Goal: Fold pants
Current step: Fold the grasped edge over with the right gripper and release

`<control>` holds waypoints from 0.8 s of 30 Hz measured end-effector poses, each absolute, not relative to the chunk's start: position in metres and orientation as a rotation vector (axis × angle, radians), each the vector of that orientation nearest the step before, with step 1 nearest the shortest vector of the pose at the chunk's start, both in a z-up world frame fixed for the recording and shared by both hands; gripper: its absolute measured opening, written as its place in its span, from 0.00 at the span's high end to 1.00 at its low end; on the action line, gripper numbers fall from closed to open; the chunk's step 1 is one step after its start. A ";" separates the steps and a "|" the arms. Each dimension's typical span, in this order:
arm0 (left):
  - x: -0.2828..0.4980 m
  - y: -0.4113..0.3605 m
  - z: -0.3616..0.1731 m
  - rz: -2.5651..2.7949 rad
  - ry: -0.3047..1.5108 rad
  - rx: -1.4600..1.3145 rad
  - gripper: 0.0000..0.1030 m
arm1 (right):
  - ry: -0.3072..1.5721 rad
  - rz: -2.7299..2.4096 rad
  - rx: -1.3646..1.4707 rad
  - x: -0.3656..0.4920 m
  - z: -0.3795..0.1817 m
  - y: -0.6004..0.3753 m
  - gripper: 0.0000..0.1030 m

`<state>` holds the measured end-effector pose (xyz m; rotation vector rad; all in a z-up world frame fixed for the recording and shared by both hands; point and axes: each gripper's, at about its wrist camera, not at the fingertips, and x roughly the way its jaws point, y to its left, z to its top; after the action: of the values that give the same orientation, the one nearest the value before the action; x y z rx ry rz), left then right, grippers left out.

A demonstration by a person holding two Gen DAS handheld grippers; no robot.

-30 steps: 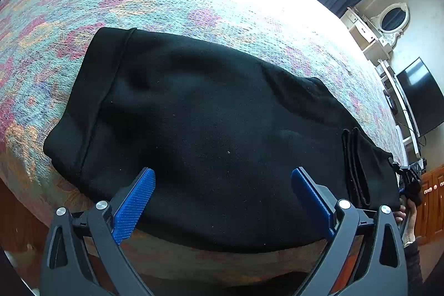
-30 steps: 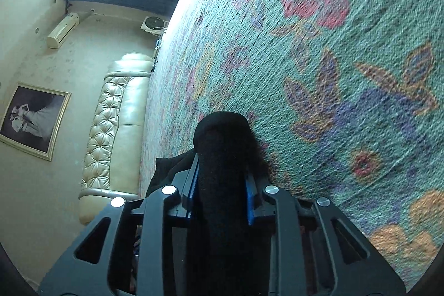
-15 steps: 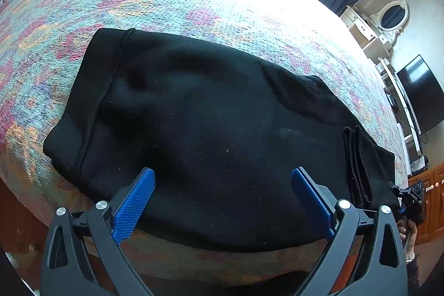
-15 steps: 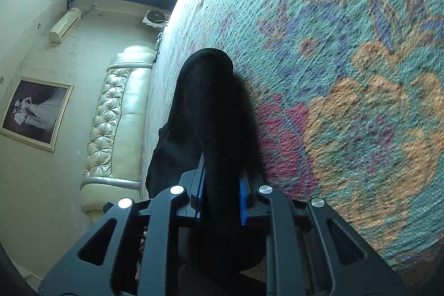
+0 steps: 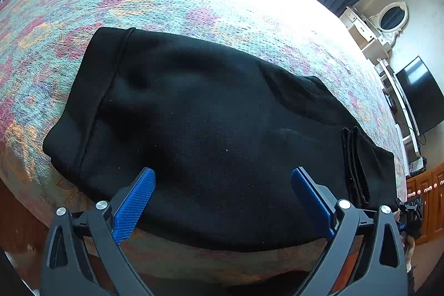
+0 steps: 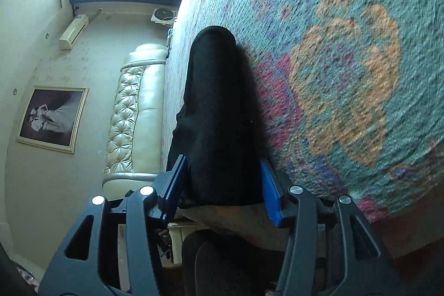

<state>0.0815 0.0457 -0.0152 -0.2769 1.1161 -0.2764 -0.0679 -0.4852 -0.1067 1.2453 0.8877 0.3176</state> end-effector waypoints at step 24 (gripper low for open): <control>0.080 0.090 0.016 -0.370 1.041 -0.435 0.06 | 0.790 -0.110 0.775 -0.079 -0.017 -0.438 0.41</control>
<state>0.0797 0.0904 0.0156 -0.4354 1.0405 -0.3700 -0.0787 -0.4381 -0.0167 0.7747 0.7896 -0.1095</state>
